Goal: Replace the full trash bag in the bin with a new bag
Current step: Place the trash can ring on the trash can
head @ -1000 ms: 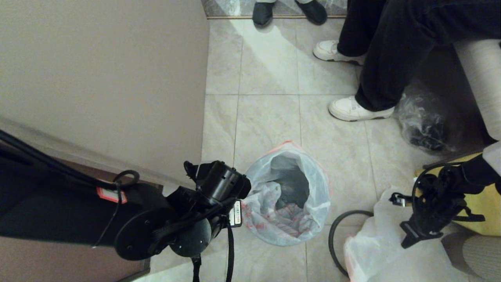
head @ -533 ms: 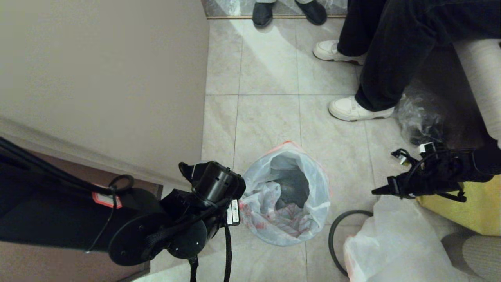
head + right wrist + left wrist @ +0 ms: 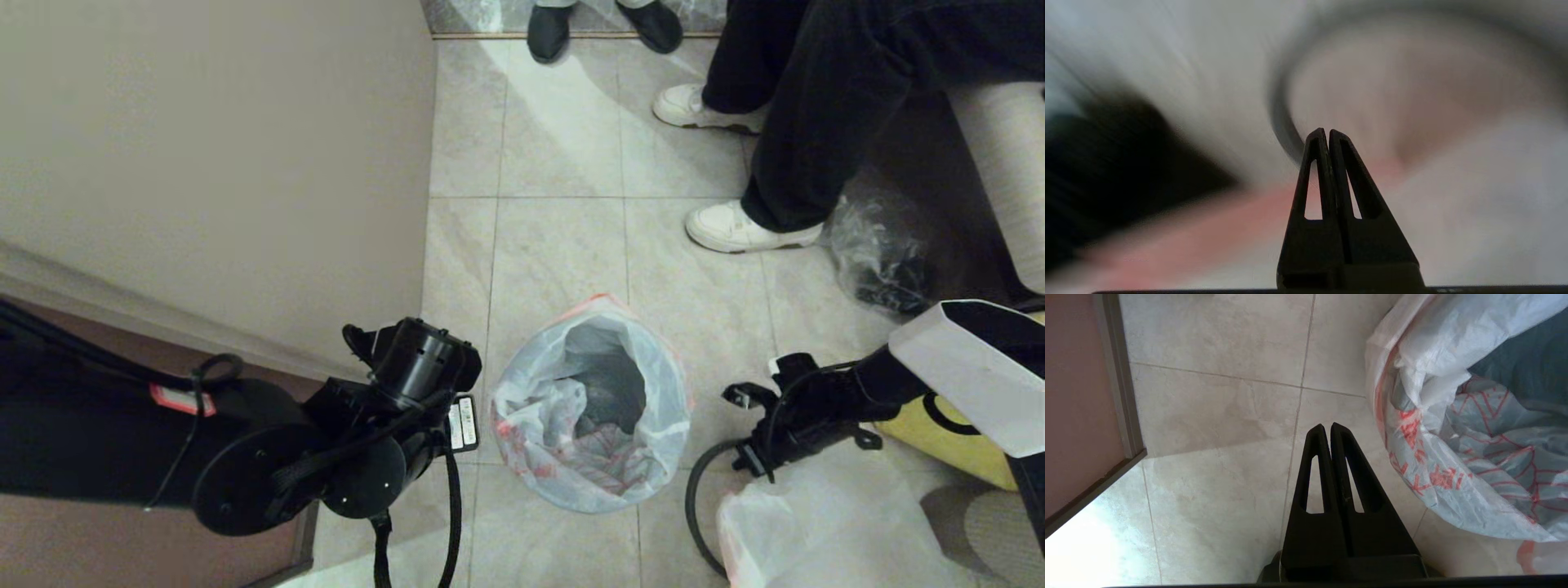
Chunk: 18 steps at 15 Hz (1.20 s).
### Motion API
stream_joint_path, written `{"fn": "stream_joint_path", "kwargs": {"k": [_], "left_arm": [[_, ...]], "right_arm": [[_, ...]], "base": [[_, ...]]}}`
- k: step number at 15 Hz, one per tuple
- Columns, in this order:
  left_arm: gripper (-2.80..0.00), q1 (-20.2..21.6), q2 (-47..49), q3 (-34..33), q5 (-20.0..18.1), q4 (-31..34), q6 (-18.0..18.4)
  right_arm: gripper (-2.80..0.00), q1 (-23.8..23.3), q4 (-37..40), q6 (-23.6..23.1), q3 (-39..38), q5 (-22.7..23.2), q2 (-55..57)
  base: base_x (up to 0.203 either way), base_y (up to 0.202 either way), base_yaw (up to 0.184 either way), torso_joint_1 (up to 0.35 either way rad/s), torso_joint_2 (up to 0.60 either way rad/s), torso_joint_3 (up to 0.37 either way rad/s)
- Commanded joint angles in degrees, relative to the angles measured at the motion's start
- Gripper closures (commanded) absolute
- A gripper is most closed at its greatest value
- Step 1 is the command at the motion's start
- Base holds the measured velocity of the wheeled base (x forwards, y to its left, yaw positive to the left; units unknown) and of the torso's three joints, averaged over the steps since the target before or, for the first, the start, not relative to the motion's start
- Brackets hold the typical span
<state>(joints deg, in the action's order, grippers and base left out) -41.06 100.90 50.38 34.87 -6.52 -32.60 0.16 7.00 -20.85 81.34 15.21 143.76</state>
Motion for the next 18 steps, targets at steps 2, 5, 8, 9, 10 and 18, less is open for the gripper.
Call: {"fn": "stream_joint_path", "kwargs": {"k": [2,5,8,9,10,18], "left_arm": [[0.0,0.1,-0.52,0.25,0.28,0.02,-0.19],[0.0,0.1,-1.43,-0.47,0.37,0.35,-0.27],[0.0,0.1,-2.34,-1.6,0.5,0.63,-0.19],[0.0,0.17,-3.23,-2.14,0.57,0.69,-0.13],[0.0,0.59,-3.86,-2.29,0.64,0.79,-0.06],[0.0,2.47,-4.13,-2.48,0.47,0.19,1.31]], "right_arm": [[0.0,-9.72,4.14,-5.87,-4.89,-3.74,-0.26],[0.0,-20.9,5.82,-9.63,-6.54,-5.56,-0.12],[0.0,-27.67,13.29,-12.3,-4.89,-6.44,2.11],[0.0,-29.18,15.26,-12.43,-3.69,-7.06,2.34],[0.0,-30.37,15.64,-12.58,-2.22,-8.23,2.41],[0.0,-32.86,21.09,-6.38,11.64,10.82,-5.84]], "base": [[0.0,0.0,0.0,0.0,0.0,0.0],[0.0,0.0,0.0,0.0,0.0,0.0],[0.0,0.0,0.0,0.0,0.0,0.0],[0.0,0.0,0.0,0.0,0.0,0.0],[0.0,0.0,0.0,0.0,0.0,0.0],[0.0,0.0,0.0,0.0,0.0,0.0]]}}
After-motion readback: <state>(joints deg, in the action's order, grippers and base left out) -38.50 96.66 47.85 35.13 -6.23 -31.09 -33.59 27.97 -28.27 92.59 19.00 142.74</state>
